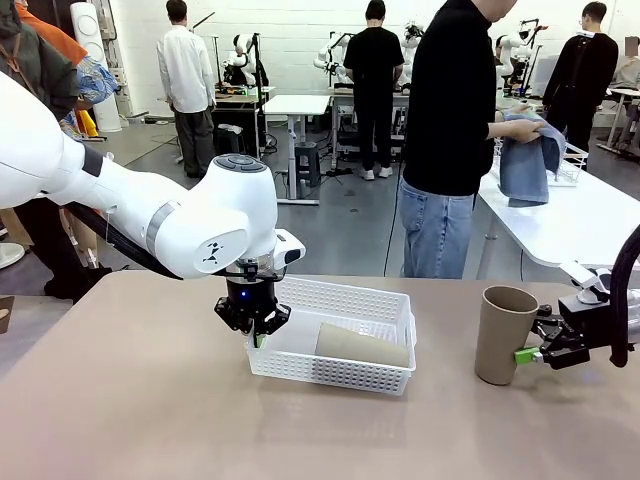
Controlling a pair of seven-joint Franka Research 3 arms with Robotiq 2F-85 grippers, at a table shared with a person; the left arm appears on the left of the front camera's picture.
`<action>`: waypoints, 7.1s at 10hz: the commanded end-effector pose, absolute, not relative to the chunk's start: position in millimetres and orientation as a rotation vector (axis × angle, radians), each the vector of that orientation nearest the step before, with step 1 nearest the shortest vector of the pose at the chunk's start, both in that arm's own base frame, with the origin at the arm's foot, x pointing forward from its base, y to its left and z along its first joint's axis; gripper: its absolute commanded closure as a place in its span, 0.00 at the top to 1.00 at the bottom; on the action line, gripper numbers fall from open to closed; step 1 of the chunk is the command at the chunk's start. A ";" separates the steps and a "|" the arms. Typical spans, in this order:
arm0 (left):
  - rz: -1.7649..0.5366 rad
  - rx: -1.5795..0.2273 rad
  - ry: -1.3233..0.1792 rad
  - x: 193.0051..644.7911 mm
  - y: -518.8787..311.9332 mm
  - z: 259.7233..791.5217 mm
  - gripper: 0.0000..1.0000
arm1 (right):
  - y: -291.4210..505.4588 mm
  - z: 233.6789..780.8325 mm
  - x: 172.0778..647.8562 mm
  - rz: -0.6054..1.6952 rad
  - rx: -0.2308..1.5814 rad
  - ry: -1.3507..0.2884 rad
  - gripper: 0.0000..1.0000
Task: Clean and organize the cups into the basket.
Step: Pick up the Reusable plastic cup from the right side of the table and stack it inside the Organizing basket in the center of the table.
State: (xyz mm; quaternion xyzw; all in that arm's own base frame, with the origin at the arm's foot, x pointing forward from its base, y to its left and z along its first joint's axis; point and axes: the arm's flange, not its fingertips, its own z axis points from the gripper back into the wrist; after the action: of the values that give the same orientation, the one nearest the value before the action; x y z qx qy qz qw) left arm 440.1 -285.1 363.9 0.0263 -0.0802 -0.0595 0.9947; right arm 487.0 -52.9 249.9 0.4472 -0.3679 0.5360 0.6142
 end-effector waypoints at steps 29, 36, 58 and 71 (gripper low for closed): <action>-0.124 0.065 -0.172 440.2 -286.1 364.5 0.00 | 18.5 465.0 381.4 1.148 1.069 -0.952 0.00; -0.124 0.065 -0.172 440.2 -286.1 364.5 0.00 | 44.6 494.0 385.2 1.106 0.999 -0.885 0.83; -0.124 0.065 -0.172 440.2 -286.1 364.5 0.00 | 274.2 511.8 482.2 1.234 0.174 0.015 0.83; -0.124 0.065 -0.172 440.2 -286.1 364.5 0.00 | 336.5 443.3 570.2 1.428 0.226 0.092 0.83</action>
State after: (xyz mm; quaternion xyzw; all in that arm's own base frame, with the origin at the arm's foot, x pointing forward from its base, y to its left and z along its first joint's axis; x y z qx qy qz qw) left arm 440.2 -285.2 363.8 0.0263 -0.0801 -0.0595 0.9947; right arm 554.3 326.2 442.1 0.1139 0.0194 0.6445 0.7558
